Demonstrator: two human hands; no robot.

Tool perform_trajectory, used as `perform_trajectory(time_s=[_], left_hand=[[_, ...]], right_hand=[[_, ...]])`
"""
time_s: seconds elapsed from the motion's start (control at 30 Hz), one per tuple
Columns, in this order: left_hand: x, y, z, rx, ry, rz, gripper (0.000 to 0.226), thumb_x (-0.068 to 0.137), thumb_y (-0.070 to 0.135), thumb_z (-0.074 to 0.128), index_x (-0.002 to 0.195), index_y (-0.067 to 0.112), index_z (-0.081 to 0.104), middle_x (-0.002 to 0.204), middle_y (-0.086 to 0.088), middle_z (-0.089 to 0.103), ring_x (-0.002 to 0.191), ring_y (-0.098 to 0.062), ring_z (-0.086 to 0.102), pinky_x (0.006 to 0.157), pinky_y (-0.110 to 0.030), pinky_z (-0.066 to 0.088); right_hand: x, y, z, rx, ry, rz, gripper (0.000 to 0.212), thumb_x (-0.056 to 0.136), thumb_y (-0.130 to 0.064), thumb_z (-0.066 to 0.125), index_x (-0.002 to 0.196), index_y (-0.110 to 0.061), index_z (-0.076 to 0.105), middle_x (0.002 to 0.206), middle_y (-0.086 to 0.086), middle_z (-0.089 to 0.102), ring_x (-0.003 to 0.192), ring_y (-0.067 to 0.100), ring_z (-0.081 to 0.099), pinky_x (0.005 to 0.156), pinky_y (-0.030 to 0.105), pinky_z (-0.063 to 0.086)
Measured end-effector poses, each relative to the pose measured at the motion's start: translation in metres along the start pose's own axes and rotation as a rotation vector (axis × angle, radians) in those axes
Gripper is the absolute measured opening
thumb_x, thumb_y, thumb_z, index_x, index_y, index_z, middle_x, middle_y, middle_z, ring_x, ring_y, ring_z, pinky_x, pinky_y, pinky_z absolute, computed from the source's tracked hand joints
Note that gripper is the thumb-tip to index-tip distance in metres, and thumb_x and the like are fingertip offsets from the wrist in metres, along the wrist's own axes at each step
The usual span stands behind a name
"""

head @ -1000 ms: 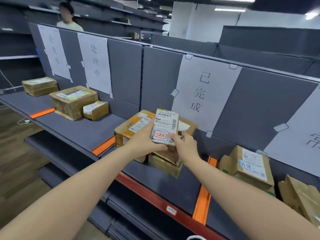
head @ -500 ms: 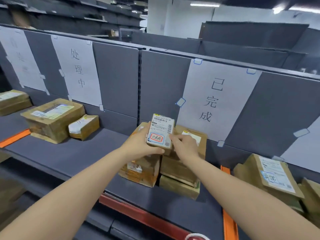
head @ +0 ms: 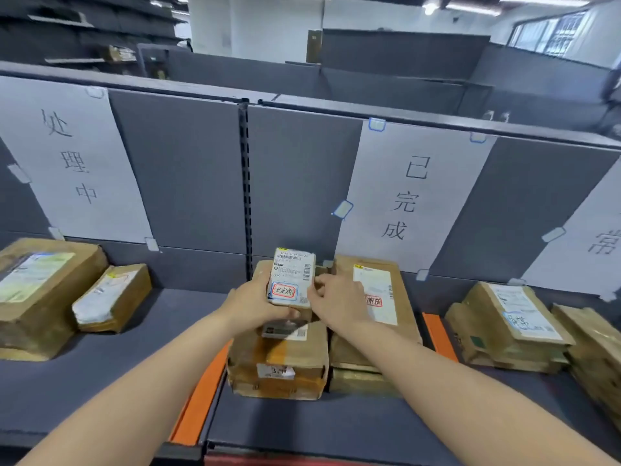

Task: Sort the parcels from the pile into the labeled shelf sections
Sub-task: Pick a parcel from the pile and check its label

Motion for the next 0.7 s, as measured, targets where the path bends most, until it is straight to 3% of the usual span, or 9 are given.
perform_trajectory(time_s=[0.1,0.27,0.53,0.7], left_hand=[[0.006,-0.008,0.0,0.0,-0.023,0.008,0.075,0.05,0.076,0.058,0.114,0.059,0.023,0.122,0.023,0.059,0.112,-0.015,0.059,0.101,-0.048,0.041],[0.019,-0.021,-0.001,-0.059,0.002,0.026,0.091,0.054,0.073,0.065,0.132,0.045,0.027,0.124,0.023,0.057,0.111,-0.013,0.06,0.097,-0.041,0.046],[0.029,-0.026,0.001,0.067,0.045,0.073,0.079,0.071,0.063,0.072,0.136,0.04,0.034,0.137,0.015,0.044,0.122,-0.021,0.045,0.099,-0.048,0.042],[0.029,-0.025,0.001,0.102,0.022,0.054,0.08,0.07,0.065,0.07,0.135,0.039,0.033,0.135,0.015,0.046,0.122,-0.021,0.045,0.099,-0.049,0.042]], right_hand=[[0.001,-0.007,0.002,-0.096,0.029,-0.008,0.033,0.097,-0.037,0.04,0.105,-0.02,0.067,0.1,0.0,0.071,0.104,0.025,0.055,0.088,0.036,0.036],[0.002,-0.019,0.001,-0.135,0.041,0.019,0.034,0.101,-0.031,0.036,0.113,-0.016,0.064,0.109,0.008,0.065,0.111,0.027,0.048,0.09,0.037,0.035],[0.007,-0.021,0.014,-0.178,0.077,0.041,0.032,0.101,-0.031,0.036,0.115,-0.018,0.061,0.107,0.005,0.067,0.111,0.026,0.049,0.088,0.038,0.031],[0.006,-0.022,0.014,-0.192,0.076,0.034,0.035,0.102,-0.031,0.033,0.12,-0.02,0.06,0.109,0.005,0.066,0.109,0.025,0.05,0.088,0.038,0.033]])
Point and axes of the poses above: each hand's wrist, its own x-axis towards the middle knuckle, its own z-axis out of the palm, y = z × x, the point moved 2 cm from there along x, towards the middle knuckle
